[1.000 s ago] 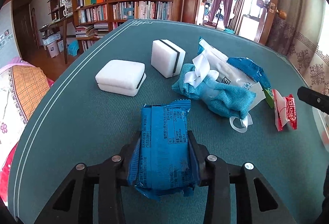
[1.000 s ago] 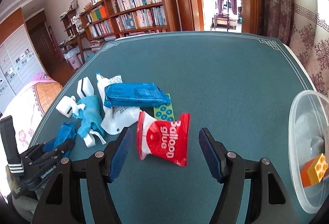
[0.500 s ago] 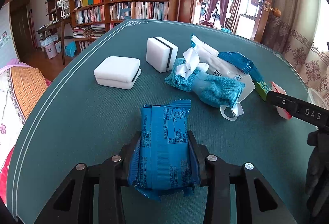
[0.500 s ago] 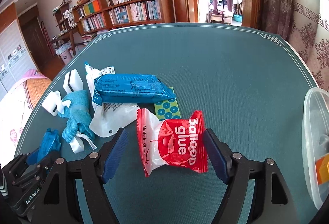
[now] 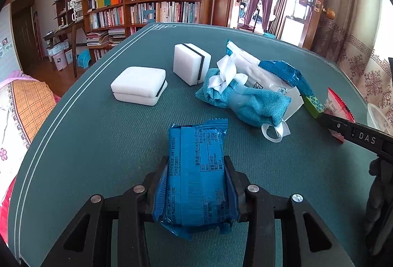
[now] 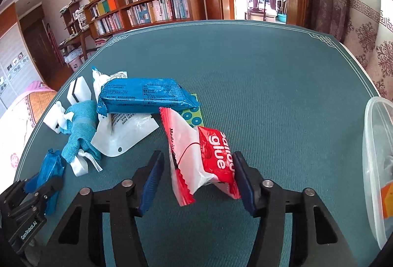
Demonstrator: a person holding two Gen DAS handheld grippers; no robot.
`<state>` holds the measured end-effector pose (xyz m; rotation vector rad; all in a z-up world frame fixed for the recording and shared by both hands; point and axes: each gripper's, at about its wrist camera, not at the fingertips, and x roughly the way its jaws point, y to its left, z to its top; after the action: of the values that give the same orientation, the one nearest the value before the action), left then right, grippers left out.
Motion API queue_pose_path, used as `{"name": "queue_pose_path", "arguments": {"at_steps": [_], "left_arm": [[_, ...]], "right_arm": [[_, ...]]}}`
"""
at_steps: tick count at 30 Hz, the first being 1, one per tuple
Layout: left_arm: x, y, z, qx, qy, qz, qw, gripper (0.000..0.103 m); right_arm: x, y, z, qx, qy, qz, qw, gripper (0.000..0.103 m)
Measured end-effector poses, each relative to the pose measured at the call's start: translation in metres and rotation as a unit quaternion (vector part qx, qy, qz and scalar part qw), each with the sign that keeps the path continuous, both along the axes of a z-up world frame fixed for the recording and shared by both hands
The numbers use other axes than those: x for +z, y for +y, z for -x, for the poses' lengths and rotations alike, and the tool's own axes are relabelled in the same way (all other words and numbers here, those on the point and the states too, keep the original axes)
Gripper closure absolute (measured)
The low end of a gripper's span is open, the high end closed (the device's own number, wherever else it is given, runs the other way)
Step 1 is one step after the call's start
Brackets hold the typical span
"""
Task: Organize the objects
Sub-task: 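Grasp the red Balloon glue packet with the right gripper, then carry the glue packet into the bowl and release it with the right gripper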
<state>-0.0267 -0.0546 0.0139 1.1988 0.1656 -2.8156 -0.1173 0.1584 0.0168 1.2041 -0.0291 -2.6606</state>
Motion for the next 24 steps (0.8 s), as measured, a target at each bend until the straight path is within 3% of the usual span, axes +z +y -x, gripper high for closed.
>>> {"name": "queue_pose_path", "arguments": {"at_steps": [3, 24], "left_arm": [[0.000, 0.000, 0.000, 0.000, 0.001, 0.001, 1.0000, 0.060], [0.008, 0.017, -0.008, -0.012, 0.008, 0.010, 0.9998, 0.060]], "right_arm": [[0.002, 0.000, -0.002, 0.001, 0.003, -0.002, 1.000, 0.063], [0.032, 0.031, -0.048, 0.002, 0.022, 0.034, 0.999, 0.064]]}}
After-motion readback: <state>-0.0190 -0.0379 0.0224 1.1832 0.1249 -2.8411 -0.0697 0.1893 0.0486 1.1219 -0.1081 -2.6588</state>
